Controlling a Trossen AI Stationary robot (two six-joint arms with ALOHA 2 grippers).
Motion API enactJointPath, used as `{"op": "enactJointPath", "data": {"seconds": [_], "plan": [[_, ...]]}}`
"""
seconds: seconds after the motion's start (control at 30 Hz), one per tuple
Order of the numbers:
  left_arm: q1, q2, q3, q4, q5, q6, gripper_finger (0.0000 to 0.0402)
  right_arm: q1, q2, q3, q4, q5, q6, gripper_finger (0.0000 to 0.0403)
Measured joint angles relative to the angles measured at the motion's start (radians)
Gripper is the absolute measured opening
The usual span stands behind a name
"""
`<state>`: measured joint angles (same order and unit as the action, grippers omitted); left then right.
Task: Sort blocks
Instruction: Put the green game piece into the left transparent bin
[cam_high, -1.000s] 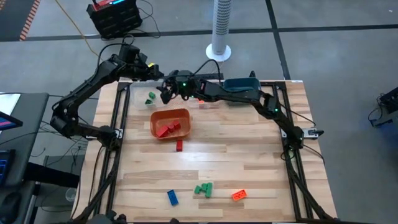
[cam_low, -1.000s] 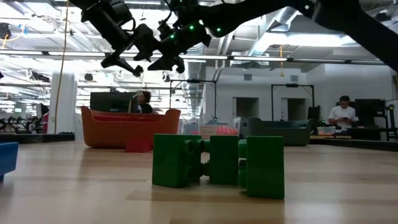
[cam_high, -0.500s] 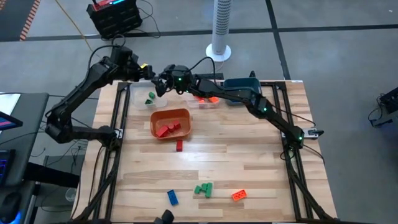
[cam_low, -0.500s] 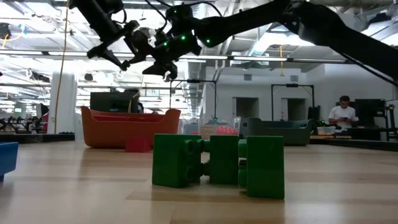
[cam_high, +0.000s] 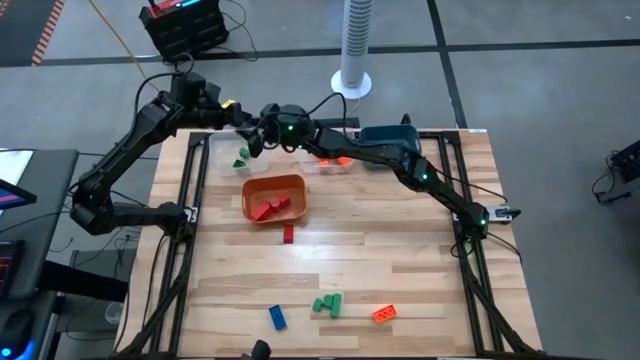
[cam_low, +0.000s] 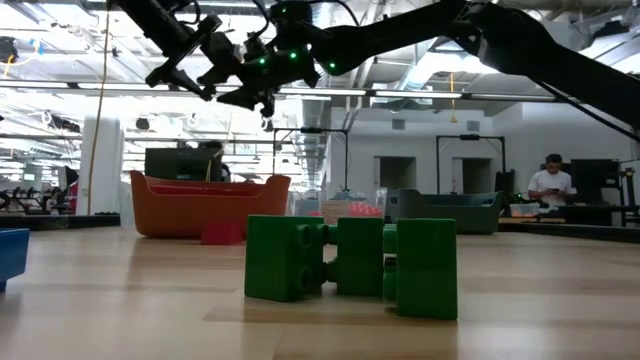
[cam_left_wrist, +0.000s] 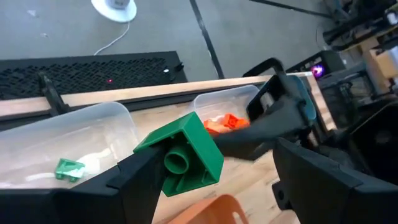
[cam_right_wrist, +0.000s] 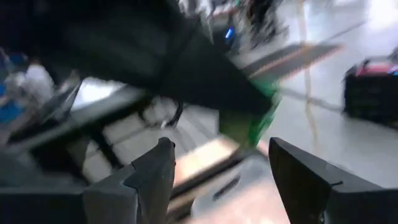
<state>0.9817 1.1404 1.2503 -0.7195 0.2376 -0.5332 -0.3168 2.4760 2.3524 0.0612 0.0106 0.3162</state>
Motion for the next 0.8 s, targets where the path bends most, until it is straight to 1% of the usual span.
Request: {"op": "enactJointPath", "data": {"seconds": [0.1,0.27,0.4,0.57,0.8], "plan": [[0.0,-0.001,0.0,0.01,0.002,-0.036,0.0286,0.002,0.0,0.0,0.041,0.063,-0.001,0.0265],[-0.001,-0.003,0.0,0.031,0.002,-0.085,0.0286,0.001,0.0,0.0,0.04,0.075,-0.003,0.0265],[-0.02,-0.003,0.0,0.028,0.002,-0.112,0.0286,-0.002,0.0,0.0,0.036,0.127,-0.003,0.0265],[-0.052,-0.005,0.0,0.013,-0.006,-0.125,0.0286,-0.008,0.0,0.0,0.023,0.127,-0.003,0.0265],[-0.065,-0.05,0.0,-0.097,-0.1,-0.098,0.0286,-0.017,0.0,0.0,-0.03,0.127,0.0,0.0265]]}}
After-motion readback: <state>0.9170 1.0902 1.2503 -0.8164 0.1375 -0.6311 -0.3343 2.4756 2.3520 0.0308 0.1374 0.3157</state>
